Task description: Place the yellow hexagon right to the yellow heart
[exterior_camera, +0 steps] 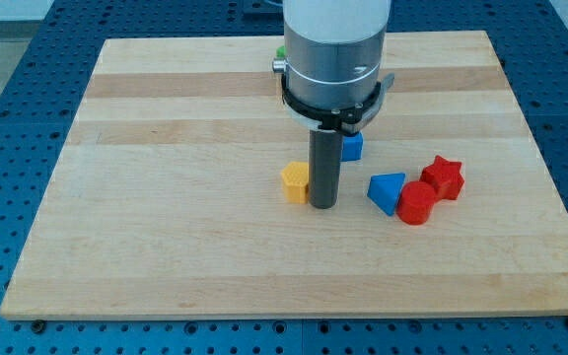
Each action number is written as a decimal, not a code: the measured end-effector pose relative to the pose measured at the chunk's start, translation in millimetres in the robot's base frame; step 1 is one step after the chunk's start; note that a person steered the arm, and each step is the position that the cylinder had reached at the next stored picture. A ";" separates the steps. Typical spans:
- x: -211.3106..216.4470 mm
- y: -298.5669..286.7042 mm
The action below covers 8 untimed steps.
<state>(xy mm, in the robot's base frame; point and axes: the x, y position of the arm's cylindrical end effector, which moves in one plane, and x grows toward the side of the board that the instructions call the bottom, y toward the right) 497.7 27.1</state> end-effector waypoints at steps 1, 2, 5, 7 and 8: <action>1.4 0.0; 24.0 -2.1; -33.7 -34.5; -72.6 -36.1; -87.0 -31.2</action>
<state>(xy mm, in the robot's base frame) 410.7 -4.0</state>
